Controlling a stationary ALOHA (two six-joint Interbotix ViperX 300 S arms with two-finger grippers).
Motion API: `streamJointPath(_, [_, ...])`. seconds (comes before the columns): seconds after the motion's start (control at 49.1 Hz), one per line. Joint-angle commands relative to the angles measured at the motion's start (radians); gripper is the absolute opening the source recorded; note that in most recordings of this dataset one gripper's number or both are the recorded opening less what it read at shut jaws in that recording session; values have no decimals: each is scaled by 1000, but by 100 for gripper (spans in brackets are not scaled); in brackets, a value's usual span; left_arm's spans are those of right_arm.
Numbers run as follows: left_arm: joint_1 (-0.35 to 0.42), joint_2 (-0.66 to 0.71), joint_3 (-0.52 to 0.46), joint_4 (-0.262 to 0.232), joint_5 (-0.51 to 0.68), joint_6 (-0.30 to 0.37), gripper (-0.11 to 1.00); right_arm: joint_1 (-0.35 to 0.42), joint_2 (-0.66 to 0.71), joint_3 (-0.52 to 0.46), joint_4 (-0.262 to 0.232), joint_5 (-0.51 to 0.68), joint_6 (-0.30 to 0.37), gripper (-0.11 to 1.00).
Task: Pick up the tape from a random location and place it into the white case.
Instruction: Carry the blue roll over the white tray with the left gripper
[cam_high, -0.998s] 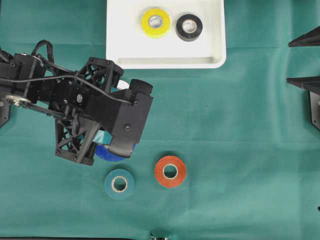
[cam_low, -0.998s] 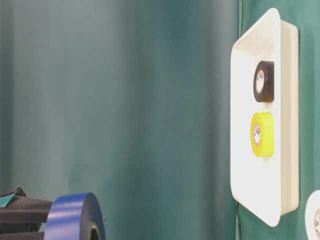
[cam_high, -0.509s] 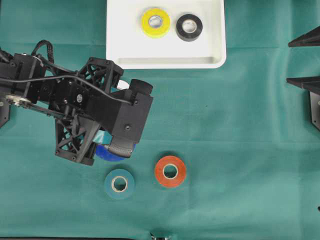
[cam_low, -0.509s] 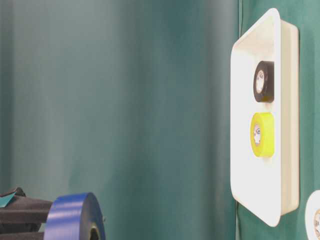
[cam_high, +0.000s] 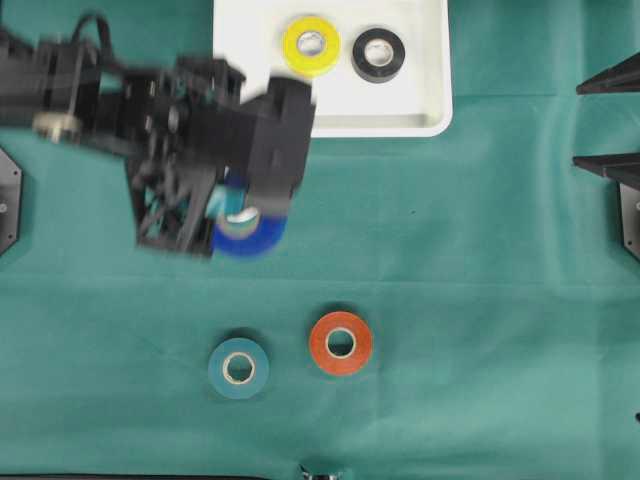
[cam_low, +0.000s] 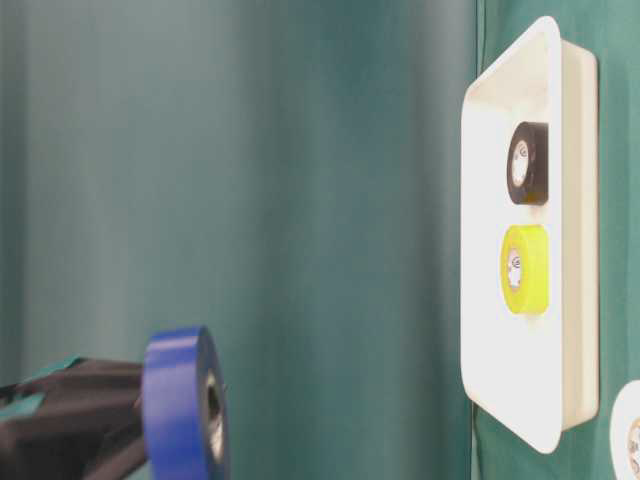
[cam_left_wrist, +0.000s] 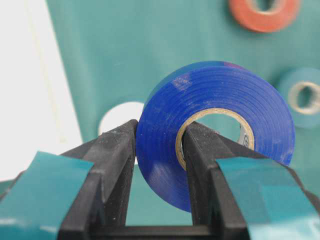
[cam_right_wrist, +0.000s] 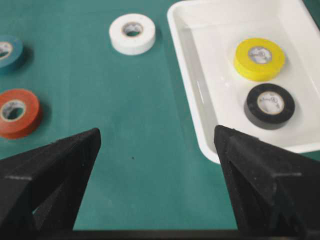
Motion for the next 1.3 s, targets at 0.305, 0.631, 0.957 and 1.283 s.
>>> streamJointPath(0.305, [291, -37, -14, 3, -9, 35, 24, 0, 14, -17, -5, 3, 0, 90])
streamJointPath(0.631, [377, -38, -15, 3, -6, 55, 24, 0, 14, -17, -6, 5, -2, 90])
streamJointPath(0.957, [365, -28, -20, 3, -15, 55, 25, 0, 14, -20, -11, 5, 0, 90])
streamJointPath(1.283, [348, 51, -80, 3, -32, 55, 24, -2, 15, -20, -11, 3, 0, 90])
